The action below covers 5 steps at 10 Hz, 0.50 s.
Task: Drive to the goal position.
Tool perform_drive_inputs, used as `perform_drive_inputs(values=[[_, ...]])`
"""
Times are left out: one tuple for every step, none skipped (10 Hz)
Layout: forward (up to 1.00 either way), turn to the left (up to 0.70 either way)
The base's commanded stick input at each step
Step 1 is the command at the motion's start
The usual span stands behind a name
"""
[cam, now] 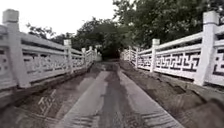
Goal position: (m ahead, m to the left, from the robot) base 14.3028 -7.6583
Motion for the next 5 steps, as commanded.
perform_drive_inputs(values=[[0.45,0.03],[0.45,0.03],[0.45,0.03],[0.45,0.03],[0.45,0.03]])
